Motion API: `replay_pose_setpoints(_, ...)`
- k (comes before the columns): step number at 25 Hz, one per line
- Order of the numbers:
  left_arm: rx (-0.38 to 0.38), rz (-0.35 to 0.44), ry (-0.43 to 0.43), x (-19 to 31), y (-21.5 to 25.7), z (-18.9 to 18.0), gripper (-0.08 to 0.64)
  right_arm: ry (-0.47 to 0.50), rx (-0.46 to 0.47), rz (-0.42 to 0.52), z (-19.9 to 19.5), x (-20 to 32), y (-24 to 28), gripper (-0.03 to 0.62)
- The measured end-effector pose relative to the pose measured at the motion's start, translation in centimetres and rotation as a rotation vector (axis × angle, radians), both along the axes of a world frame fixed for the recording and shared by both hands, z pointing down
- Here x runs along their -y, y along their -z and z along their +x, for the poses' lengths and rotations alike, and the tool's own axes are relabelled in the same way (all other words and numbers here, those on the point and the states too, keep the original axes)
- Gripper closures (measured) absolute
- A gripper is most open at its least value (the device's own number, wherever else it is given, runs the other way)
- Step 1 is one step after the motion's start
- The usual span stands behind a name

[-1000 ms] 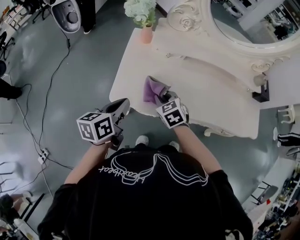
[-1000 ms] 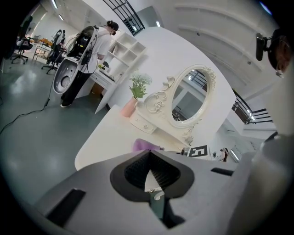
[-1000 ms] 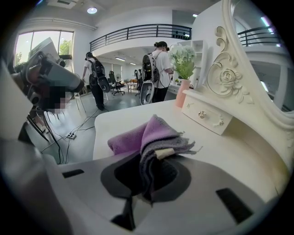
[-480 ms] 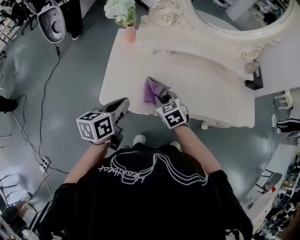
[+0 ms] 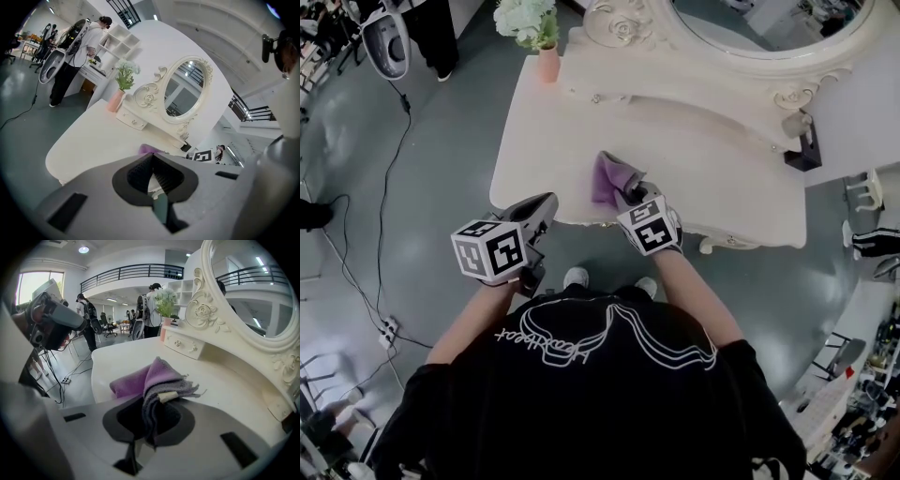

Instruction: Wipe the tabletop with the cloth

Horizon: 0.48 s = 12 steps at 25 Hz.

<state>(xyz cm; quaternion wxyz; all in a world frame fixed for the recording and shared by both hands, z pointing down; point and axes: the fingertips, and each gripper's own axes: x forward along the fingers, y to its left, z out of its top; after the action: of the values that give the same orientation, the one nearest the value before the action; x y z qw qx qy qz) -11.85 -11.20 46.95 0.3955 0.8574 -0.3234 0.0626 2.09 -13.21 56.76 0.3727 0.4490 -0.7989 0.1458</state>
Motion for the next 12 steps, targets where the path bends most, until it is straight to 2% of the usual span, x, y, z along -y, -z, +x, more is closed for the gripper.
replay_pose_setpoints(12, 0.019, 0.021, -0.023, -0.1, 1.1, 3.5, 0.555, -0.045, -0.014, -0.005, 5.3, -1.4, 0.0, 0.551)
